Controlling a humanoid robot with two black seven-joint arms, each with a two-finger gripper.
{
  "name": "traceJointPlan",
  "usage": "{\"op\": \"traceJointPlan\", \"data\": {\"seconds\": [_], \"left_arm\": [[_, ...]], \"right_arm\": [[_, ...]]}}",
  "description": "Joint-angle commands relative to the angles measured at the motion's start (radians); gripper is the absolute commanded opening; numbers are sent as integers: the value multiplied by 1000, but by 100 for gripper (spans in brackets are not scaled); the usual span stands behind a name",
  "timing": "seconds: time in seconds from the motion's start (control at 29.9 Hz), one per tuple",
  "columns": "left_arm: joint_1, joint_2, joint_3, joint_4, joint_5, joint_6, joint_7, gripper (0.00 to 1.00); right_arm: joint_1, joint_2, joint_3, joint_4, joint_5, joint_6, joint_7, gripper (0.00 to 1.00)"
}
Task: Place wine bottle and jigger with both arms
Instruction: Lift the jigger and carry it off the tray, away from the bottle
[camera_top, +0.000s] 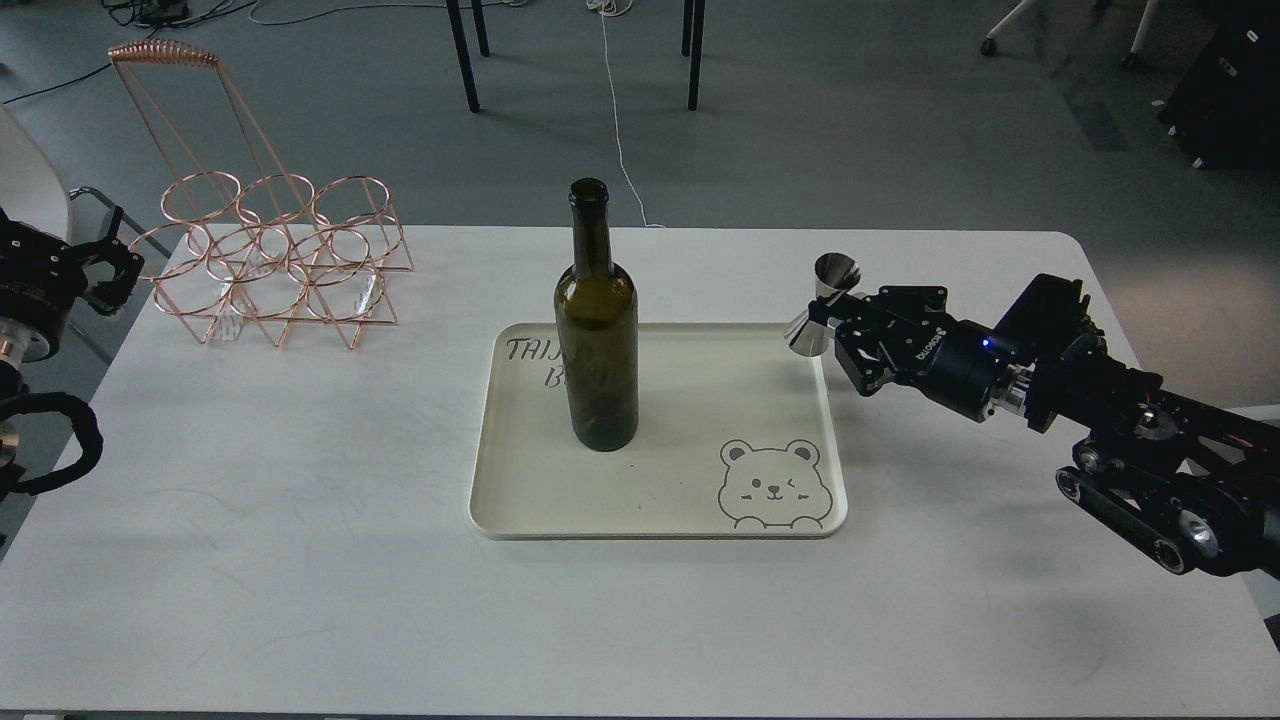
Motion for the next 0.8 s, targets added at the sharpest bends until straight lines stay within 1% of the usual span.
{"op": "traceJointPlan", "data": {"seconds": [0.0, 0.1, 0.23, 0.4, 0.77], "left_arm": [[0, 1, 0, -2, 0, 0, 0, 99], [0, 3, 0, -3, 0, 0, 0, 99], [0, 14, 0, -10, 1, 0, 0, 99], [0, 14, 0, -11, 1, 0, 0, 99], [-9, 18, 0, -13, 1, 0, 0, 99]], "right_arm": [[-35, -74, 16, -1, 68, -32, 0, 5], [-78, -122, 22, -7, 140, -80, 0, 5], [-127, -175, 16, -24, 252, -90, 0, 5], [-168, -175, 10, -57, 280, -90, 0, 5], [-270, -160, 10, -61, 281, -90, 0, 5]]}}
